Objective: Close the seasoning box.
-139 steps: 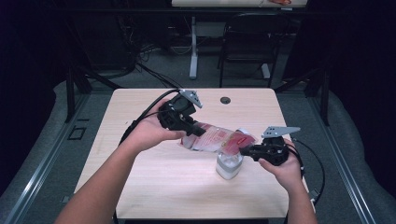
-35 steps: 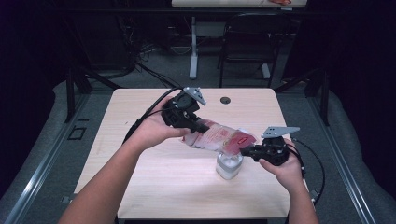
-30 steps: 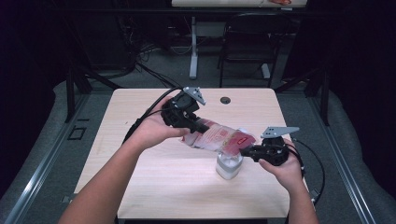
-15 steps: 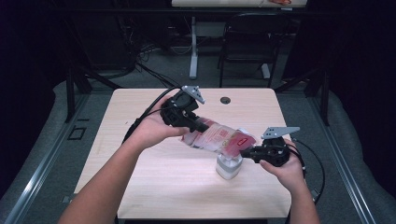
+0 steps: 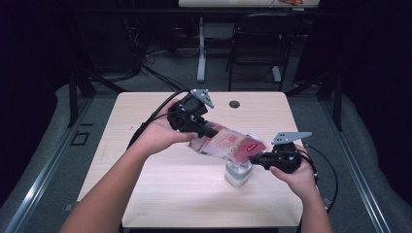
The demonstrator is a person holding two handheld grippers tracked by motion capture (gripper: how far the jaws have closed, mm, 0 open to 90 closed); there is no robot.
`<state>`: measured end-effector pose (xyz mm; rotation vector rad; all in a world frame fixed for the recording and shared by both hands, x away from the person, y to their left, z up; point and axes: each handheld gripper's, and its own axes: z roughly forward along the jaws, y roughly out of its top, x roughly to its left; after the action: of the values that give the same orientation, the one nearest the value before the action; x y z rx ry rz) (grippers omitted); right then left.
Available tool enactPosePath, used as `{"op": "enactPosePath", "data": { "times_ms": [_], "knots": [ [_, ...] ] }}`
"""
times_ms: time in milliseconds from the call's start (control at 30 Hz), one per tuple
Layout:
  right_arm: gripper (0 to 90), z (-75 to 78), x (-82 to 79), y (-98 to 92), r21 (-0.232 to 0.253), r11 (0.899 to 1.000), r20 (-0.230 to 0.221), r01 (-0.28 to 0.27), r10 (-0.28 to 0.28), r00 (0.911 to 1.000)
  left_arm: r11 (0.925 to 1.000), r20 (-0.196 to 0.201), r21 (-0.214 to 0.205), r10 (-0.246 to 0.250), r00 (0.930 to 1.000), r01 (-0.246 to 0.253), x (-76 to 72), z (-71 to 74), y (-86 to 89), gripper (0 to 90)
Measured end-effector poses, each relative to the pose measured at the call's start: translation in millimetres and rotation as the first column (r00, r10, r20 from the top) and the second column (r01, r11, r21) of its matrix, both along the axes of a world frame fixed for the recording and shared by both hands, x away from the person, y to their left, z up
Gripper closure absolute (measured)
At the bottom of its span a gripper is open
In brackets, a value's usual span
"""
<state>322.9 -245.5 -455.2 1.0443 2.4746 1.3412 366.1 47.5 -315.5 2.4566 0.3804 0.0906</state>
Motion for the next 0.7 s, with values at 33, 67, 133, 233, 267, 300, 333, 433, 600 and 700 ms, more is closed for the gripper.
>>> {"op": "enactPosePath", "data": {
  "times_ms": [33, 67, 133, 233, 267, 300, 333, 433, 600, 700],
  "knots": [
    [79.6, -0.5, 0.0, 0.2, 0.002, 1.000, -0.001, 0.002, -0.002, 1.0000, 1.0000, -0.002, 0.001, 0.001, 1.0000, -0.001, -0.1, -0.3, -0.5, 75.8],
    [79.6, -0.6, 0.3, -0.1, -0.002, 1.000, -0.002, 0.001, -0.001, 1.0000, 1.0000, 0.000, 0.004, -0.001, 1.0000, 0.001, 0.1, -0.2, -0.7, 75.7],
    [79.6, -1.2, 0.6, -0.2, 0.000, 1.000, -0.005, 0.002, -0.002, 1.0000, 1.0000, -0.003, 0.001, 0.001, 1.0000, -0.001, 0.0, -0.2, -1.1, 75.7],
    [79.5, -2.1, 1.0, 0.3, 0.002, 1.000, -0.009, 0.000, 0.000, 1.0000, 1.0000, -0.003, 0.000, -0.001, 1.0000, 0.001, 0.1, 0.2, -1.8, 75.7],
    [79.5, -2.2, 1.0, 0.5, 0.001, 1.000, -0.010, 0.001, -0.001, 1.0000, 1.0000, -0.004, 0.000, -0.001, 1.0000, 0.001, 0.0, 0.2, -2.1, 75.7],
    [79.5, -2.1, 1.3, 0.3, -0.006, 1.000, -0.010, -0.002, 0.002, 0.9999, 1.0000, -0.002, 0.001, -0.003, 1.0000, 0.003, 0.0, 0.4, -2.4, 75.6],
    [79.4, -2.3, 1.4, 0.3, -0.006, 1.000, -0.011, -0.002, 0.002, 0.9999, 1.0000, 0.000, 0.001, -0.005, 1.0000, 0.005, 0.1, 0.6, -2.6, 75.6],
    [79.2, -3.6, 1.9, 0.3, -0.001, 1.000, -0.011, 0.001, -0.001, 0.9999, 1.0000, -0.003, -0.001, -0.001, 1.0000, 0.001, -0.6, 0.2, -4.0, 75.5],
    [79.1, -4.1, 2.5, -0.7, -0.003, 1.000, -0.010, 0.006, -0.006, 0.9999, 1.0000, 0.000, -0.001, -0.006, 1.0000, 0.006, 0.1, 0.4, -5.2, 75.5],
    [78.8, -3.5, 2.4, -1.6, -0.004, 1.000, -0.010, 0.006, -0.007, 0.9999, 1.0000, 0.001, -0.005, -0.005, 1.0000, 0.005, 0.0, 0.3, -5.9, 75.5]
  ]
}}
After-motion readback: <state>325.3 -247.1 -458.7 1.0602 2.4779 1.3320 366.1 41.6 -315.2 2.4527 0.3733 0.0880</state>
